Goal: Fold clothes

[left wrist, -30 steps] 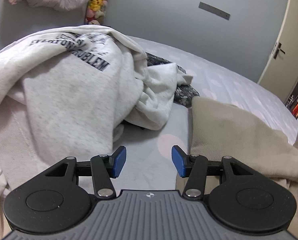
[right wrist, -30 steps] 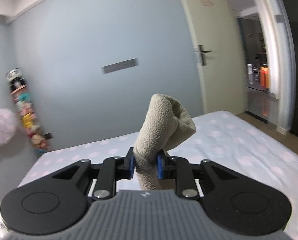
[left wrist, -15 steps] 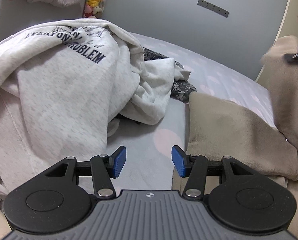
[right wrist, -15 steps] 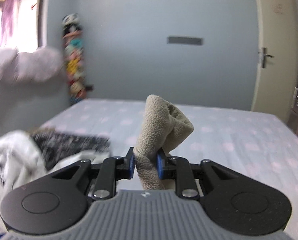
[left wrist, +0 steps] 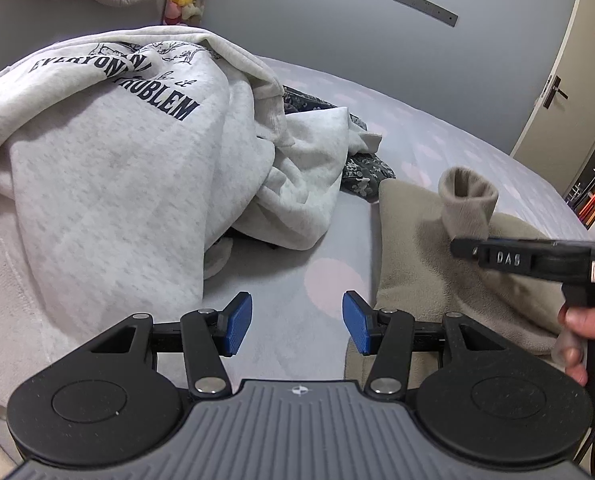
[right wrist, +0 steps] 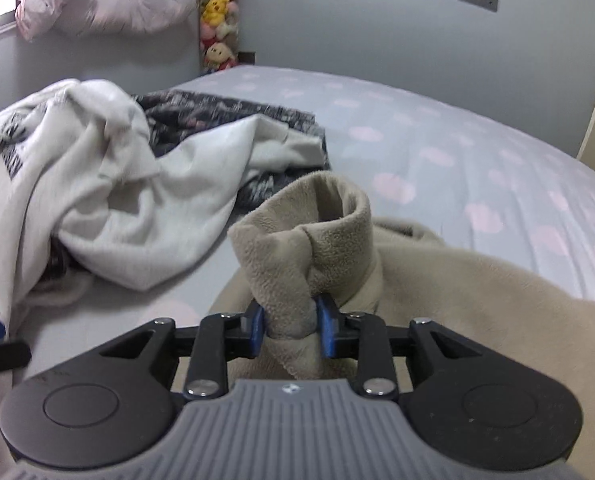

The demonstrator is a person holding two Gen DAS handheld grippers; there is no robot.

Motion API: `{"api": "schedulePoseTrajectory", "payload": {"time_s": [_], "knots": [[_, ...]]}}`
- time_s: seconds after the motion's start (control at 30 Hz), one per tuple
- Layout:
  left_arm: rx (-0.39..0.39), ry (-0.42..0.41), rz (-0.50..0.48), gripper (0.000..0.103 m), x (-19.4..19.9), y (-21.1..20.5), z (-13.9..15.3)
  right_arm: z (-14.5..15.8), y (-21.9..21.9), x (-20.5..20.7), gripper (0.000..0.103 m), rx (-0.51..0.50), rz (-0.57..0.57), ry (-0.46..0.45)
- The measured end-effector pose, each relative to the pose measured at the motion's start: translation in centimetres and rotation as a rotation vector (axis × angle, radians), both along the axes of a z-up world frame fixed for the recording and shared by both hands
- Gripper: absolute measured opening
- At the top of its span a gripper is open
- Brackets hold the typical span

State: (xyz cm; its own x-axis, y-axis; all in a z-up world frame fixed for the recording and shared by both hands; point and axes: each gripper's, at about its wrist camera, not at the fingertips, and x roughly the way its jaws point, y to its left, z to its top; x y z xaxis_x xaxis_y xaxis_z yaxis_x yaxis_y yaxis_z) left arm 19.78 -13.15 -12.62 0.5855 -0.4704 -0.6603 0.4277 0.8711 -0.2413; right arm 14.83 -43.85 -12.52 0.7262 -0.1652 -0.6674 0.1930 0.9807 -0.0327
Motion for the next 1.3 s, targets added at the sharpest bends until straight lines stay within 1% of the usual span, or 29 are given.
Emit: {"api": "schedulePoseTrajectory", "payload": {"time_s": [0.1,0.2,0.3,0.47,0.57,0.6,0.63,0.73,0.93,1.0,1.1,1.23,1.3], "knots": [[0.010,-0.001,-0.009,0.048,-0.2,-0.3,-0.1,-0.3,0.0,-0.2,0.044,0.030,0.032,0.031],[0.013,0.001,-0.014,0.048,-0.4,-0.4,-0.2,0.0,0.3,-0.6,0.048,0.041,0.074,0.046],[0.009,-0.001,-0.013,0.048,-0.5,-0.4,-0.1,0.7,0.5,-1.7,0.047,0.100,0.139,0.040],[-0.002,-0.005,-0.009,0.048,-0.5,-0.3,0.1,2.2,1.1,-3.6,0.047,0.044,0.158,-0.006],[-0.006,0.006,-0.011,0.048,-0.5,-0.3,-0.2,3.2,0.7,-4.3,0.041,0.008,0.140,-0.042],[-0.001,0.008,-0.011,0.048,-0.5,-0.4,-0.3,3.4,0.3,-4.0,0.039,0.010,0.129,-0.045],[0.004,0.010,-0.012,0.048,-0.5,-0.5,-0.3,3.6,-0.1,-3.7,0.034,0.014,0.117,-0.044],[0.020,0.010,-0.014,0.048,-0.5,-0.6,-0.4,4.2,-1.2,-2.5,0.025,0.028,0.088,-0.037],[0.036,0.030,-0.009,0.048,0.1,-0.7,-0.8,4.8,-2.9,2.1,0.023,0.059,0.060,0.047],[0.036,0.039,-0.006,0.048,0.3,-0.7,-0.9,4.2,-3.5,4.0,0.021,0.115,0.054,0.110],[0.038,0.045,-0.005,0.048,0.6,-0.9,-1.0,2.5,-3.7,5.7,0.019,0.186,0.086,0.190],[0.041,0.054,-0.006,0.048,0.9,-1.1,-1.2,-1.1,-2.7,6.6,0.016,0.221,0.118,0.303],[0.046,0.060,-0.005,0.048,1.0,-1.1,-1.4,-2.7,-2.3,6.3,0.016,0.208,0.113,0.310]]}}
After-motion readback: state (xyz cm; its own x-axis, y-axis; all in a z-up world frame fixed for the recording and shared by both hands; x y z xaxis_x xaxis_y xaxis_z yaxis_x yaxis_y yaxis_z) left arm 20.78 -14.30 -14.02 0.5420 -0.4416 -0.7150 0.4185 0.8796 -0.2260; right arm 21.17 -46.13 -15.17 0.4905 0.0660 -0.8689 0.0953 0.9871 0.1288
